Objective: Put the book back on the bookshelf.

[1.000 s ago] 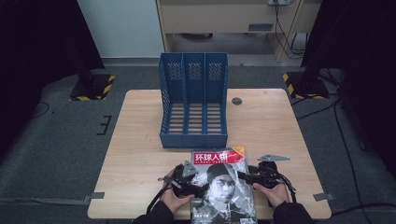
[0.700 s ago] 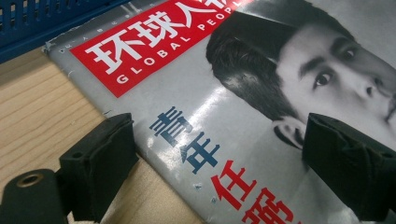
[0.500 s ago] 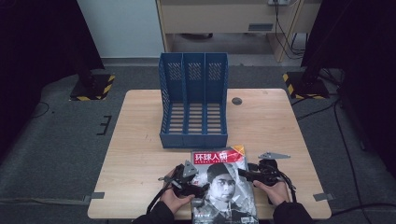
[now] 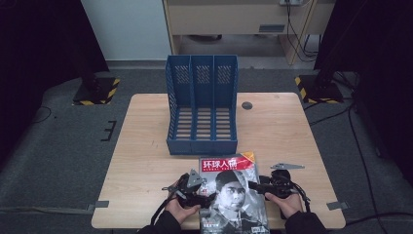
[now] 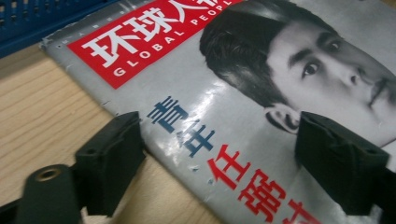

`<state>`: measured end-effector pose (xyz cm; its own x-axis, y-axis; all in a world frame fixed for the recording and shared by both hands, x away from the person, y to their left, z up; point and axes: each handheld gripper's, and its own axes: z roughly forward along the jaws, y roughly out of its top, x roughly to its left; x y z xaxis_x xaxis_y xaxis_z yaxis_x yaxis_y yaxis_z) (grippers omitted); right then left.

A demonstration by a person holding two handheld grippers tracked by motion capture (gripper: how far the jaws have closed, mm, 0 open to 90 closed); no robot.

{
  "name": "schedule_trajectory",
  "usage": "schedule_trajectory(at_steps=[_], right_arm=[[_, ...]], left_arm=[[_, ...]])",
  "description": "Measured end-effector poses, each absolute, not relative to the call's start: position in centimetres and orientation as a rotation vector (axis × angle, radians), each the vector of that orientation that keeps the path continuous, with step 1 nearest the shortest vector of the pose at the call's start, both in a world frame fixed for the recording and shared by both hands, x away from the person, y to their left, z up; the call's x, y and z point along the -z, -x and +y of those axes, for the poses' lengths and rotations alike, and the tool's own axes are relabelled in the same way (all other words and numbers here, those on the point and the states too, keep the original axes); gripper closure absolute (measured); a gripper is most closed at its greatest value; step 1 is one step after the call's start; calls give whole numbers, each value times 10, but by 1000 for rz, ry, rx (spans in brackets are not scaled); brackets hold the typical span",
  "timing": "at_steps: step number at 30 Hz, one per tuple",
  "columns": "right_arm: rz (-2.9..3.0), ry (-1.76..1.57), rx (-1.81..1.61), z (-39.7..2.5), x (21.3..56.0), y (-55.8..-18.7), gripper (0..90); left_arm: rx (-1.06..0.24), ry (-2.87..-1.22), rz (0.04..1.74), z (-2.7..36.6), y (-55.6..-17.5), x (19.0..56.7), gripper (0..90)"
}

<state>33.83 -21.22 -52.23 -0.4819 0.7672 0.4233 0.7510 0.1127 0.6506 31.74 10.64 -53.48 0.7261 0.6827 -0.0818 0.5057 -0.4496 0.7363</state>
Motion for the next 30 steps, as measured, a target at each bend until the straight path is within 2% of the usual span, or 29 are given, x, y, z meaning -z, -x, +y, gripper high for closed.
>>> schedule_trajectory(at_steps=[9, 23, 30], right_arm=[[2269, -1469, -1524, -210, 512, -339, 397], [2350, -1537, -1291, -212, 525, -343, 410], [2292, -1422, -1483, -208, 514, -343, 427]], left_arm=[[-274, -2131, 913, 106, -320, 535, 116], [-271, -2126, 918, 106, -321, 535, 110], [-270, -2126, 919, 106, -322, 535, 104]])
